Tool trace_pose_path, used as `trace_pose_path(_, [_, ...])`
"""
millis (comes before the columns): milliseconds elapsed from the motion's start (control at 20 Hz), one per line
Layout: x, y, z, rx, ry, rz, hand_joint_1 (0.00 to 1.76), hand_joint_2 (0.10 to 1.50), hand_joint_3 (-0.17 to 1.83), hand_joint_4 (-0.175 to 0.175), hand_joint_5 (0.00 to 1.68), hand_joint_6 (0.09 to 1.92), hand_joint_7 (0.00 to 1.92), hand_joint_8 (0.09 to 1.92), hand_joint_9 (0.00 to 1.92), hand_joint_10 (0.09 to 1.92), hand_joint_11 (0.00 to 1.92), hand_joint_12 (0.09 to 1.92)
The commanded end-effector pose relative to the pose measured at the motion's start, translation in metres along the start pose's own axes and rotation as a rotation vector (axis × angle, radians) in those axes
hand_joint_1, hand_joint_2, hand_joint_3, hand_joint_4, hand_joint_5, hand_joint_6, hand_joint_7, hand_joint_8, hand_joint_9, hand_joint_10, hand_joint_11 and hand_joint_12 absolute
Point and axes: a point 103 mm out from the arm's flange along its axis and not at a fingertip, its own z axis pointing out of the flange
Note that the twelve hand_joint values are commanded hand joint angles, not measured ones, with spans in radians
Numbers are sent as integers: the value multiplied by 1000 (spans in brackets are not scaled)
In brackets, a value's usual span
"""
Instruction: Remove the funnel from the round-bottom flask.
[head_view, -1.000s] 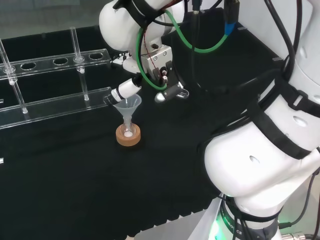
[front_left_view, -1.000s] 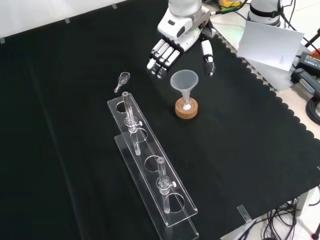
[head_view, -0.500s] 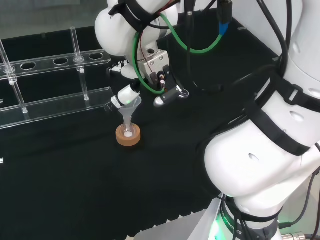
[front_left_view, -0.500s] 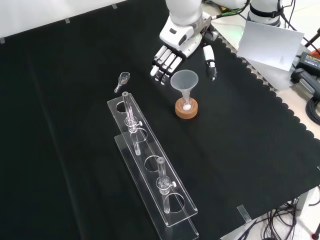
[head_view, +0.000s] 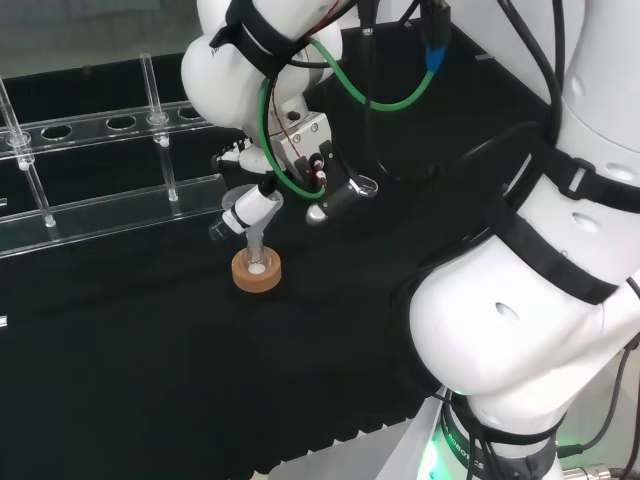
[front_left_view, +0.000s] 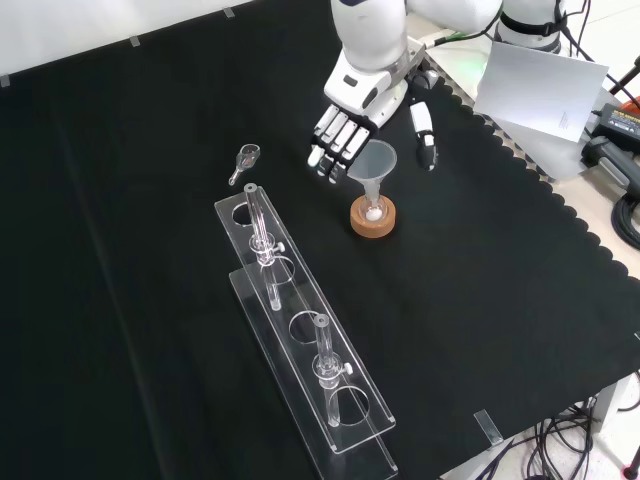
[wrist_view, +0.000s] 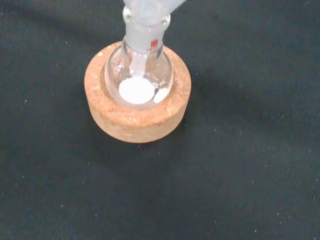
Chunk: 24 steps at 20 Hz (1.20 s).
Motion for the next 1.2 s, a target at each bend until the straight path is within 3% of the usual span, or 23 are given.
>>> trace_pose_path(50, [-3,4,7,20,-14,5,261,668,31,-46,0,87,21,87,0,87,0,1174])
trace_pose_path(500, [-19,9,0,-14,7,28,252,669,28,-53,0,87,88,87,9,87,0,1168])
trace_pose_path(650, [-22,11,-4,1,1,22,250,670,23,-57,0,87,149,89,56,87,0,1217])
trace_pose_path(950, [-21,4,-15,-20,0,-2,244,674,4,-49,0,87,59,488,1,368,0,1295])
trace_pose_path(1200, [-18,-4,-15,-5,-4,-13,239,675,3,-43,1,87,43,565,0,408,0,1302])
